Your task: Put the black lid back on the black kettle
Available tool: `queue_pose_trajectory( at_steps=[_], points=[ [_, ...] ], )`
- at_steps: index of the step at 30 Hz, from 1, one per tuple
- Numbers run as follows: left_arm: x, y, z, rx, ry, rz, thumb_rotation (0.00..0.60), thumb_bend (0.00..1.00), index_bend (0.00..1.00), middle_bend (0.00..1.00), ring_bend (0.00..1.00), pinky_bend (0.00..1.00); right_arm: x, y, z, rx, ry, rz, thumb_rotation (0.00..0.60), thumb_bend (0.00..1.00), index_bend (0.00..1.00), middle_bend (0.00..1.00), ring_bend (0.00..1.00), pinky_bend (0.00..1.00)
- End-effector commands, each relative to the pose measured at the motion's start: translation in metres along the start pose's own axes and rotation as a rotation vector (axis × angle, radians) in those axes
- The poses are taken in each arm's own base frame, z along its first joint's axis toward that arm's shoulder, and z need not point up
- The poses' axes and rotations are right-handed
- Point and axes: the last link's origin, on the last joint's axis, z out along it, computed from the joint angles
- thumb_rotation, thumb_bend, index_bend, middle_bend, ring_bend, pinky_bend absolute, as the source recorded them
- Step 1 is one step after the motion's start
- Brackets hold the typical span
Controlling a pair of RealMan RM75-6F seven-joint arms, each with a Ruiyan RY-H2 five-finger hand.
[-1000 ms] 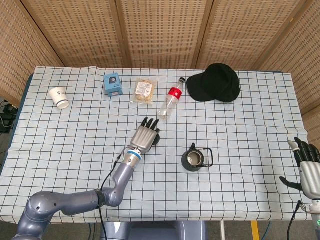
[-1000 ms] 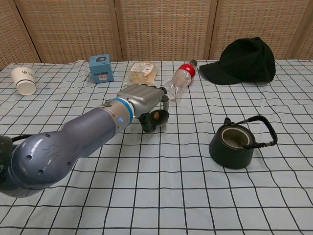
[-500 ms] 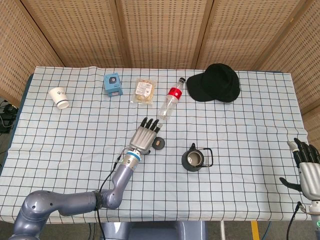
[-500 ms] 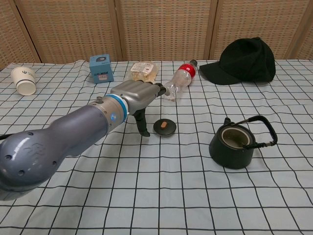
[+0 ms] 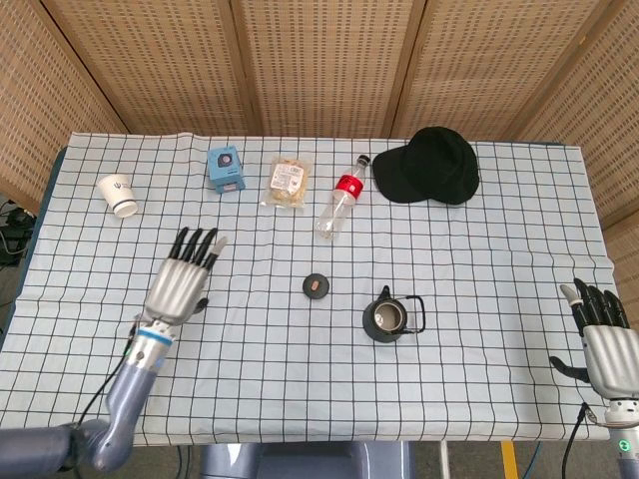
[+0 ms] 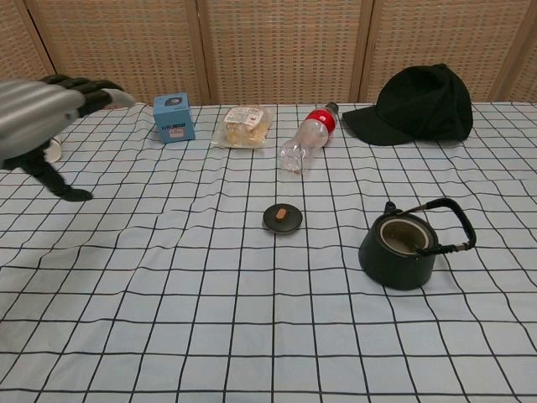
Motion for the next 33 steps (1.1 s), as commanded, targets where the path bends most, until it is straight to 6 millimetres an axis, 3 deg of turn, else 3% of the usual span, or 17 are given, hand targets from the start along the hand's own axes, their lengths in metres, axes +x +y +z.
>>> queue_pose_trajectory(
  at_steps=[1, 7, 11, 16, 18, 20, 22, 28, 33],
  points=[
    [0.000, -0.048, -0.058, 0.101, 0.009, -0.051, 0.600, 0.09, 0.00, 0.00, 0.00, 0.00, -0.003, -0.002, 0.001, -0.001, 0.003, -0.017, 0.600, 0.15, 0.06, 0.00, 0.00, 0.00],
    [-0.002, -0.092, -0.107, 0.206, 0.013, -0.033, 0.600, 0.09, 0.00, 0.00, 0.00, 0.00, -0.006, -0.009, 0.003, 0.003, 0.015, -0.027, 0.600, 0.15, 0.06, 0.00, 0.00, 0.00],
    [0.000, -0.107, -0.122, 0.239, 0.018, -0.067, 0.600, 0.10, 0.00, 0.00, 0.00, 0.00, -0.006, -0.029, 0.011, 0.044, 0.021, -0.025, 0.600, 0.15, 0.06, 0.00, 0.00, 0.00],
    [0.000, -0.121, -0.128, 0.263, 0.006, -0.138, 0.600, 0.10, 0.00, 0.00, 0.00, 0.00, -0.004, -0.077, 0.030, 0.145, -0.002, -0.029, 0.600, 0.15, 0.07, 0.00, 0.00, 0.00],
    [0.005, -0.125, -0.127, 0.272, 0.027, -0.166, 0.600, 0.11, 0.00, 0.00, 0.00, 0.00, -0.003, -0.103, 0.039, 0.197, -0.023, -0.022, 0.600, 0.15, 0.08, 0.00, 0.00, 0.00],
    [0.010, -0.131, -0.129, 0.278, 0.047, -0.183, 0.600, 0.11, 0.00, 0.00, 0.00, 0.00, -0.006, -0.149, 0.052, 0.287, -0.051, -0.007, 0.600, 0.15, 0.09, 0.00, 0.00, 0.00],
    [0.012, -0.133, -0.130, 0.276, 0.048, -0.197, 0.600, 0.11, 0.00, 0.00, 0.00, 0.00, -0.009, -0.169, 0.060, 0.308, -0.064, -0.011, 0.600, 0.15, 0.11, 0.00, 0.00, 0.00],
    [0.013, -0.139, -0.131, 0.265, 0.020, -0.239, 0.600, 0.11, 0.00, 0.00, 0.00, 0.00, -0.031, -0.247, 0.081, 0.382, -0.116, -0.027, 0.600, 0.15, 0.16, 0.00, 0.00, 0.00],
    [0.015, -0.140, -0.129, 0.248, 0.015, -0.264, 0.600, 0.11, 0.00, 0.00, 0.00, 0.00, -0.050, -0.292, 0.091, 0.403, -0.137, -0.029, 0.600, 0.15, 0.20, 0.00, 0.00, 0.00]
  ],
)
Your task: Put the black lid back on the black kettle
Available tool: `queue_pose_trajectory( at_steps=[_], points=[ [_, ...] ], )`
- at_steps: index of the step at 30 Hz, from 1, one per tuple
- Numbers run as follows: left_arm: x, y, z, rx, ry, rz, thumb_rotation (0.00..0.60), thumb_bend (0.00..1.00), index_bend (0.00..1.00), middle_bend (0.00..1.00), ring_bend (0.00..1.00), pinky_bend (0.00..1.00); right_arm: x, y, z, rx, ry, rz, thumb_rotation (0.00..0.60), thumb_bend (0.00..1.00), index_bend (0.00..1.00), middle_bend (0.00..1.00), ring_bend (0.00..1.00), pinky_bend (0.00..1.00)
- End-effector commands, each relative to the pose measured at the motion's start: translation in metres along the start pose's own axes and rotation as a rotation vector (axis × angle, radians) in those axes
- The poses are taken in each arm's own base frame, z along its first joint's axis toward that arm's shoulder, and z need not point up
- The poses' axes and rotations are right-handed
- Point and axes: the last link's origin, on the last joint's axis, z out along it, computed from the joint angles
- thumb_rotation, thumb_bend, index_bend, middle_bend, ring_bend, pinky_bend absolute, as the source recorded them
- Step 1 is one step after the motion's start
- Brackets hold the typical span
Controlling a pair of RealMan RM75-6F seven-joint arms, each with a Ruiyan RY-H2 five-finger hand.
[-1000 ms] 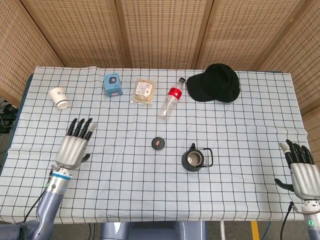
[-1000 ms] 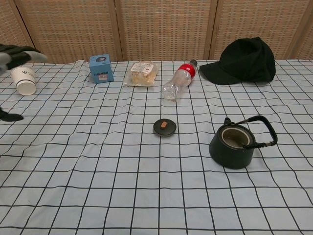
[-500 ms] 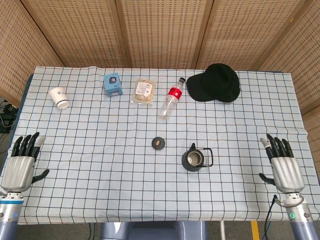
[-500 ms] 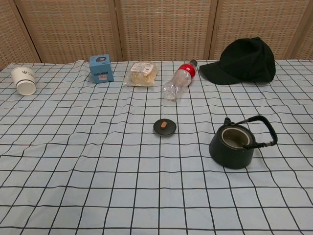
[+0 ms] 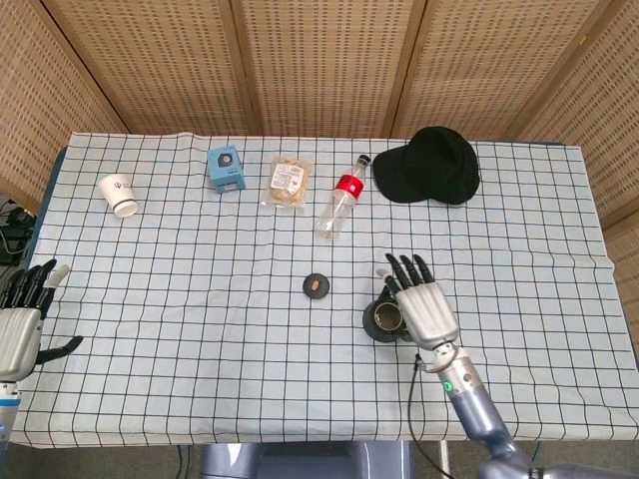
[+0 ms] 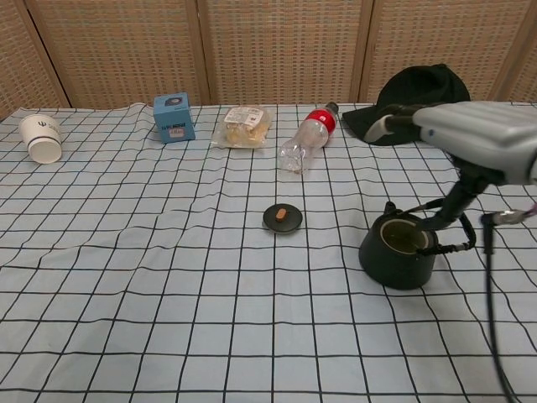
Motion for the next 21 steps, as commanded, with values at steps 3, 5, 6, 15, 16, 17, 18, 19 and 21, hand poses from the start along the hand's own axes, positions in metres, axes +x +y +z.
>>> queue_pose_trajectory(
  at_steps=[3, 5, 6, 15, 16, 17, 18, 19, 21],
  points=[
    [0.002, -0.001, 0.002, -0.020, -0.020, -0.040, 0.600, 0.11, 0.00, 0.00, 0.00, 0.00, -0.026, -0.070, 0.052, 0.052, -0.028, 0.021, 0.600, 0.17, 0.24, 0.02, 0.00, 0.00],
    [0.003, -0.002, 0.003, -0.022, -0.024, -0.050, 0.600, 0.11, 0.00, 0.00, 0.00, 0.00, -0.032, -0.079, 0.060, 0.043, -0.021, 0.023, 0.600, 0.19, 0.26, 0.04, 0.00, 0.00],
    [0.004, -0.003, 0.003, -0.021, -0.025, -0.057, 0.600, 0.11, 0.00, 0.00, 0.00, 0.00, -0.037, -0.083, 0.064, 0.043, -0.021, 0.026, 0.600, 0.21, 0.28, 0.05, 0.00, 0.00],
    [0.004, -0.005, 0.006, -0.020, -0.047, -0.082, 0.600, 0.11, 0.00, 0.00, 0.00, 0.00, -0.060, -0.088, 0.087, 0.007, -0.023, -0.008, 0.600, 0.26, 0.31, 0.07, 0.00, 0.00],
    [0.004, -0.006, 0.007, -0.020, -0.051, -0.083, 0.600, 0.11, 0.00, 0.00, 0.00, 0.00, -0.061, -0.087, 0.089, 0.001, -0.024, -0.013, 0.600, 0.26, 0.31, 0.07, 0.00, 0.00],
    [0.004, -0.006, 0.007, -0.021, -0.054, -0.084, 0.600, 0.11, 0.00, 0.00, 0.00, 0.00, -0.062, -0.087, 0.091, -0.004, -0.024, -0.015, 0.600, 0.27, 0.31, 0.07, 0.00, 0.00],
    [0.003, -0.006, 0.007, -0.019, -0.059, -0.085, 0.600, 0.11, 0.00, 0.00, 0.00, 0.00, -0.062, -0.086, 0.094, -0.015, -0.023, -0.013, 0.600, 0.27, 0.31, 0.07, 0.00, 0.00],
    [0.003, -0.006, 0.008, -0.018, -0.061, -0.087, 0.600, 0.11, 0.00, 0.00, 0.00, 0.00, -0.063, -0.087, 0.096, -0.019, -0.024, -0.011, 0.600, 0.27, 0.31, 0.07, 0.00, 0.00],
    [0.003, -0.007, 0.009, -0.014, -0.062, -0.091, 0.600, 0.11, 0.00, 0.00, 0.00, 0.00, -0.064, -0.087, 0.100, -0.024, -0.027, -0.008, 0.600, 0.28, 0.31, 0.07, 0.00, 0.00]
  ],
)
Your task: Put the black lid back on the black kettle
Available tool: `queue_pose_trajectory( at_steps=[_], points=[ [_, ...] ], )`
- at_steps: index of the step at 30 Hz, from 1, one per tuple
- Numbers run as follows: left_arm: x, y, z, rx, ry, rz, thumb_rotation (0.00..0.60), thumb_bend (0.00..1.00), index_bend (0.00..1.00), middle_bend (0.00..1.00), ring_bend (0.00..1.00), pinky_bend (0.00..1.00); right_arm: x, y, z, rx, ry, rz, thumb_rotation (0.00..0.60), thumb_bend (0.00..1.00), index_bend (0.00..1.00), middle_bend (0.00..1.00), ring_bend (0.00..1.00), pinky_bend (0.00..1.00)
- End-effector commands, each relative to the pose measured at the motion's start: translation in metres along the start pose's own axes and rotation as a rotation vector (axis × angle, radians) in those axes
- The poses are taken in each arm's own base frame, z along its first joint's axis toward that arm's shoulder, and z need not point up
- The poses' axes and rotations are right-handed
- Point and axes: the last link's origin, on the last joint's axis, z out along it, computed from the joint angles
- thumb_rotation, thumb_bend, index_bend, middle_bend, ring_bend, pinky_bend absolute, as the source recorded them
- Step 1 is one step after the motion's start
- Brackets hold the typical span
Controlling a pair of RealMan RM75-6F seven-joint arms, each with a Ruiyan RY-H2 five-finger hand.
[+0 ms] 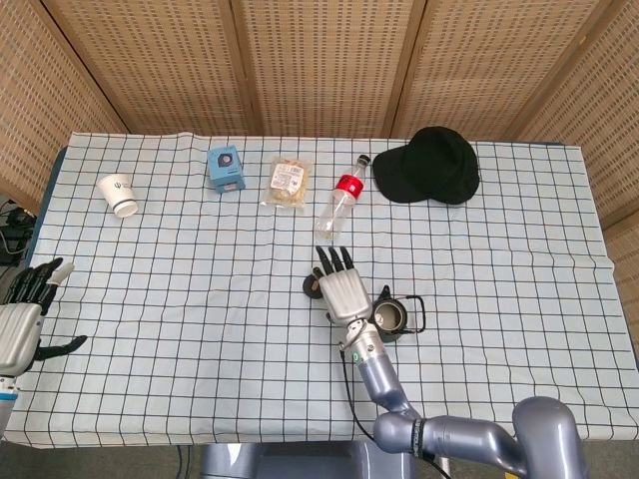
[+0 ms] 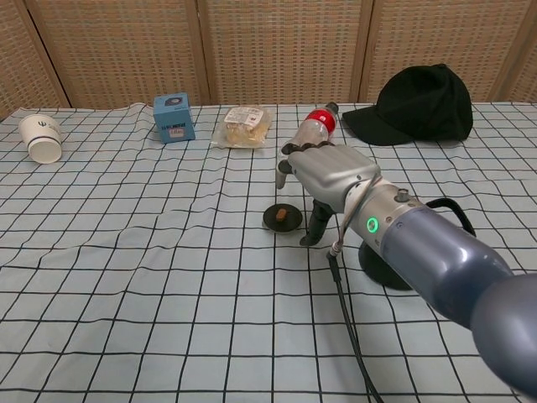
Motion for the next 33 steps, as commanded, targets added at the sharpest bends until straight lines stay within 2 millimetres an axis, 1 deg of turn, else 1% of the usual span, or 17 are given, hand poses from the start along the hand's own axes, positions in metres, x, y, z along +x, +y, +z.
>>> queue_pose_trajectory(
  at_steps=[1, 7, 15, 21, 26, 33],
  points=[
    [0.000, -0.001, 0.001, 0.005, -0.001, -0.004, 0.600, 0.11, 0.00, 0.00, 0.00, 0.00, -0.002, -0.004, 0.006, -0.005, -0.007, 0.012, 0.600, 0.28, 0.31, 0.07, 0.00, 0.00],
    [0.001, -0.001, 0.001, 0.007, -0.003, -0.007, 0.600, 0.11, 0.00, 0.00, 0.00, 0.00, -0.008, -0.006, 0.014, -0.013, -0.017, 0.010, 0.600, 0.28, 0.32, 0.07, 0.00, 0.00],
    [0.001, -0.003, 0.003, 0.017, -0.012, -0.012, 0.600, 0.11, 0.00, 0.00, 0.00, 0.00, -0.013, -0.011, 0.025, -0.017, -0.018, -0.020, 0.600, 0.36, 0.35, 0.07, 0.00, 0.00],
    [0.001, -0.005, 0.004, 0.026, -0.019, -0.018, 0.600, 0.11, 0.00, 0.00, 0.00, 0.00, -0.018, -0.013, 0.035, -0.031, -0.032, -0.032, 0.600, 0.36, 0.36, 0.07, 0.00, 0.00],
    [0.001, -0.006, 0.004, 0.029, -0.022, -0.024, 0.600, 0.11, 0.00, 0.00, 0.00, 0.00, -0.020, -0.013, 0.039, -0.037, -0.036, -0.038, 0.600, 0.36, 0.37, 0.07, 0.00, 0.00],
    [0.000, -0.005, 0.004, 0.021, -0.036, -0.032, 0.600, 0.11, 0.00, 0.00, 0.00, 0.00, -0.025, -0.011, 0.040, -0.045, -0.038, -0.054, 0.600, 0.37, 0.42, 0.10, 0.00, 0.00]
  ],
)
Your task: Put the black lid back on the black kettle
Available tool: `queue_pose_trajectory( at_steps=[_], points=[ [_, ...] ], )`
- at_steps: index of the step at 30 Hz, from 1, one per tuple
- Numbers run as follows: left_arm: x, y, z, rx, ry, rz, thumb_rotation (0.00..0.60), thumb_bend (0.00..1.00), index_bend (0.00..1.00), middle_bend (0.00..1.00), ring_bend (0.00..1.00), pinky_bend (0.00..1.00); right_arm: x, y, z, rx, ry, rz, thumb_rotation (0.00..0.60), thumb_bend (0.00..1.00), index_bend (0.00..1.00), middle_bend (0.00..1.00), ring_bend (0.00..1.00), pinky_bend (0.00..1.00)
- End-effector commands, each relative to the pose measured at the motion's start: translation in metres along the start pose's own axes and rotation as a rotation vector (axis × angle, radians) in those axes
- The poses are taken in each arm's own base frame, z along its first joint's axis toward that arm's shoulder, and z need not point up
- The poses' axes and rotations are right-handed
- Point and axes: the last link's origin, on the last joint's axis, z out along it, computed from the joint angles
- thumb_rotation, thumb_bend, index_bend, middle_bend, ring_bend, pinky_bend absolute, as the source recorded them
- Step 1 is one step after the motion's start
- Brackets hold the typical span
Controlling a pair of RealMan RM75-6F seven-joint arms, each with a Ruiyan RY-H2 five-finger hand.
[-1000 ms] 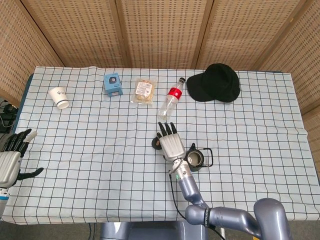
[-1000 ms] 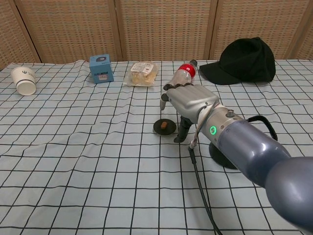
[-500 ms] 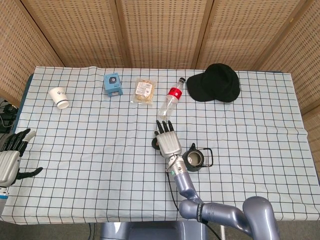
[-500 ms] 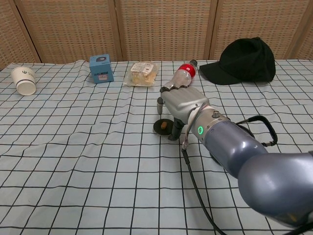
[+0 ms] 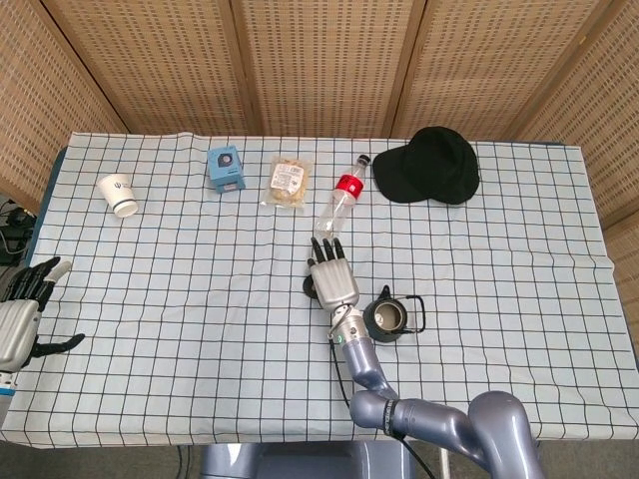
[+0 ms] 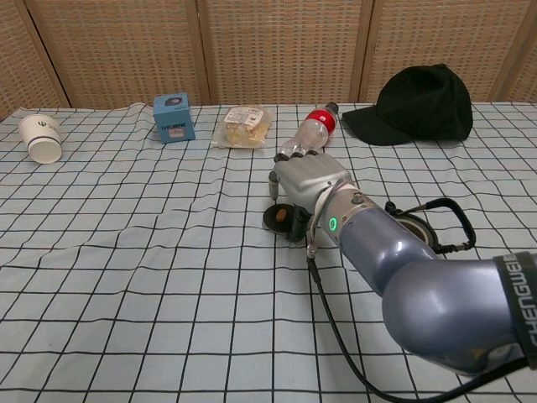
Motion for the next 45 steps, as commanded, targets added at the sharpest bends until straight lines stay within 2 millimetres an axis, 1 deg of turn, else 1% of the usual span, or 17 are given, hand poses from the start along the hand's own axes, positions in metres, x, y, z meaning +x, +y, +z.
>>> queue_pose_trajectory(
  at_steps=[1, 9, 15, 19, 29, 35, 39, 42, 45],
  points=[
    [0.000, 0.000, 0.000, -0.003, -0.004, -0.006, 0.600, 0.11, 0.00, 0.00, 0.00, 0.00, -0.001, 0.000, 0.000, -0.001, -0.001, -0.005, 0.600, 0.37, 0.42, 0.10, 0.00, 0.00],
    [0.000, 0.000, 0.000, -0.003, -0.009, -0.011, 0.600, 0.11, 0.00, 0.00, 0.00, 0.00, -0.001, -0.004, -0.003, 0.009, 0.006, 0.004, 0.600, 0.41, 0.50, 0.13, 0.00, 0.00],
    [0.000, 0.001, -0.001, -0.006, -0.008, -0.013, 0.600, 0.11, 0.00, 0.00, 0.00, 0.00, 0.001, -0.007, -0.007, 0.017, 0.013, 0.010, 0.600, 0.43, 0.51, 0.14, 0.00, 0.00],
    [0.000, 0.002, -0.001, -0.010, -0.009, -0.016, 0.600, 0.11, 0.00, 0.00, 0.00, 0.00, 0.011, -0.006, -0.012, 0.016, 0.046, 0.017, 0.600, 0.43, 0.51, 0.14, 0.00, 0.00],
    [0.000, 0.004, -0.002, -0.019, -0.006, -0.013, 0.600, 0.11, 0.00, 0.00, 0.00, 0.00, 0.033, 0.004, -0.027, 0.003, 0.097, 0.015, 0.600, 0.43, 0.50, 0.14, 0.00, 0.00],
    [0.001, 0.005, -0.004, -0.021, 0.001, -0.011, 0.600, 0.11, 0.00, 0.00, 0.00, 0.00, 0.044, 0.018, -0.043, -0.023, 0.118, -0.012, 0.600, 0.43, 0.50, 0.13, 0.00, 0.00],
    [0.001, 0.008, -0.006, -0.030, 0.003, -0.016, 0.600, 0.11, 0.00, 0.00, 0.00, 0.00, 0.050, 0.026, -0.063, -0.026, 0.120, -0.020, 0.600, 0.43, 0.50, 0.13, 0.00, 0.00],
    [0.001, 0.012, -0.008, -0.043, 0.005, -0.011, 0.600, 0.11, 0.00, 0.00, 0.00, 0.00, 0.057, 0.033, -0.078, -0.029, 0.130, -0.034, 0.600, 0.43, 0.50, 0.13, 0.00, 0.00],
    [0.001, 0.013, -0.009, -0.048, 0.003, -0.009, 0.600, 0.11, 0.00, 0.00, 0.00, 0.00, 0.060, 0.037, -0.084, -0.037, 0.130, -0.038, 0.600, 0.43, 0.50, 0.13, 0.00, 0.00]
  ],
)
